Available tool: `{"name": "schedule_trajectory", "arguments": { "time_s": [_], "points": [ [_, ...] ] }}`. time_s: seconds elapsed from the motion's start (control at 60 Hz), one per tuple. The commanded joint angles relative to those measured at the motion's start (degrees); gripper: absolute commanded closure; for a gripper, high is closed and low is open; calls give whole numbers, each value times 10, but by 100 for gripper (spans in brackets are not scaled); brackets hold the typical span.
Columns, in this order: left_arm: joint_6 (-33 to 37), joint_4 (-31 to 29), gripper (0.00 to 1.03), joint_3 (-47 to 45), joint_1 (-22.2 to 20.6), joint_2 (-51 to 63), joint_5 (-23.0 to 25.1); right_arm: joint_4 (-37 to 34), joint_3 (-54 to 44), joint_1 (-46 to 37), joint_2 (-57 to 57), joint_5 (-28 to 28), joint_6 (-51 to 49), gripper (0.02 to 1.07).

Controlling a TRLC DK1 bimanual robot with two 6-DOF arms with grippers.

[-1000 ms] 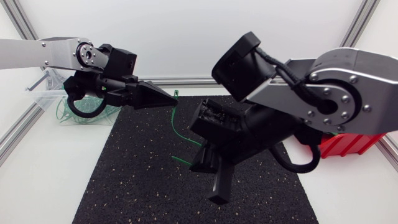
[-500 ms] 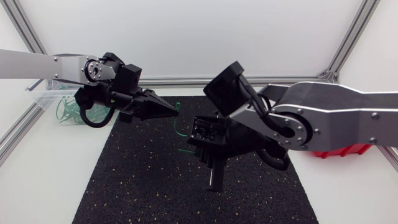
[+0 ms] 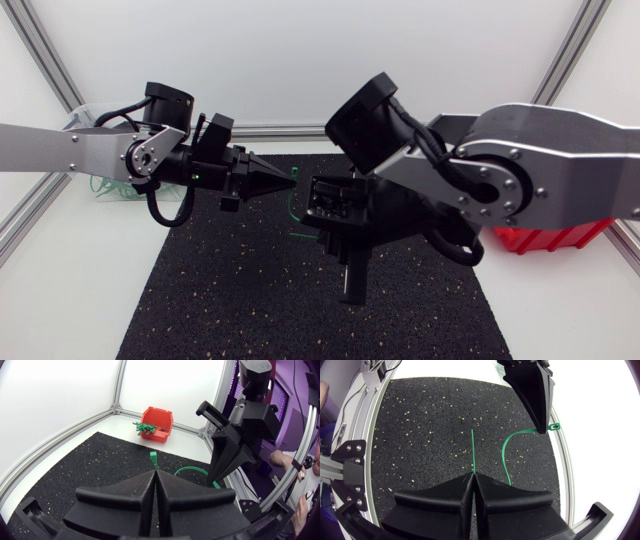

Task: Take a green cable tie from the red box, thread the tail through the head to close it, then place it in the transparent bin on the left.

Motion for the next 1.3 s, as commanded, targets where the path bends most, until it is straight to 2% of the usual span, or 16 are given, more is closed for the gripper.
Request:
{"name": "schedule_trajectory", "arguments": {
  "time_s": [0.0, 0.133, 0.3, 0.467, 0.633, 0.683, 0.833, 0.967, 1.283],
  "points": [
    [-47, 6, 100, -23, -12, -26, 2, -33, 27, 4, -13, -16, 47, 102],
    [-73, 6, 100, -53, -24, -68, 5, -84, 57, -1, -25, -84, 117, 102],
    [-102, 7, 100, -82, -24, -118, 12, -110, 79, -8, -39, -129, 223, 102],
    [-141, 17, 100, -104, -35, -154, 21, -141, 103, -20, -42, -214, 303, 102],
    [-181, 30, 100, -120, -45, -186, 21, -162, 123, -49, -35, -325, 403, 102],
    [-195, 47, 100, -131, -46, -201, 21, -164, 129, -54, -30, -350, 436, 102],
    [-303, 170, 100, -163, -46, -209, 21, -189, 160, -68, -24, -408, 529, 102],
    [-384, 257, 100, -188, -50, -230, 19, -192, 171, -68, -36, -418, 625, 102],
    [-426, 264, 100, -199, -75, -274, -6, -193, 199, -72, -55, -486, 830, 101]
  ]
}}
